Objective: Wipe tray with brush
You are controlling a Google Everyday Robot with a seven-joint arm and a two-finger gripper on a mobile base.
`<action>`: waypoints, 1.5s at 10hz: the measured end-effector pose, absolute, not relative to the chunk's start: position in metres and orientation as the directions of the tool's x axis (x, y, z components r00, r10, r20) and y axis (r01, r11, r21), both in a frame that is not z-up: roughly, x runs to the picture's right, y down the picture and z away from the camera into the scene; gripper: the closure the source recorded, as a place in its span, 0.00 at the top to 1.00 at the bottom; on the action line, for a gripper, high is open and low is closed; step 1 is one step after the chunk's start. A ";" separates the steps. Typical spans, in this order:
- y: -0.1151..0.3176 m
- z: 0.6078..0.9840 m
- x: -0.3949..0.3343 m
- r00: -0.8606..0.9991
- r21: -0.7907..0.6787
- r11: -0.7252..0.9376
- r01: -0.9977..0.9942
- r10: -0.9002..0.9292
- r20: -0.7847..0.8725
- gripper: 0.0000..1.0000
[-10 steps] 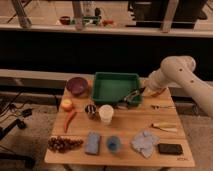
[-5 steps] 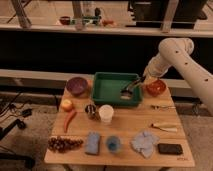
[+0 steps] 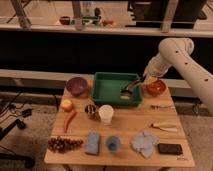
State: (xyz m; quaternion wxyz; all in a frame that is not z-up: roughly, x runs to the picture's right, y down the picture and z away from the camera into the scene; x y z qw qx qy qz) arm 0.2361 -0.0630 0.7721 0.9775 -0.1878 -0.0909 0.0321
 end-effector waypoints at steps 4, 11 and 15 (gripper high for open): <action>-0.076 0.778 0.229 0.980 -0.341 0.940 -0.028 0.093 0.175 0.09; -0.121 0.829 0.187 0.967 -0.308 0.951 -0.016 0.094 0.239 0.09; -0.122 0.829 0.141 0.941 -0.310 0.950 0.027 0.080 0.329 0.09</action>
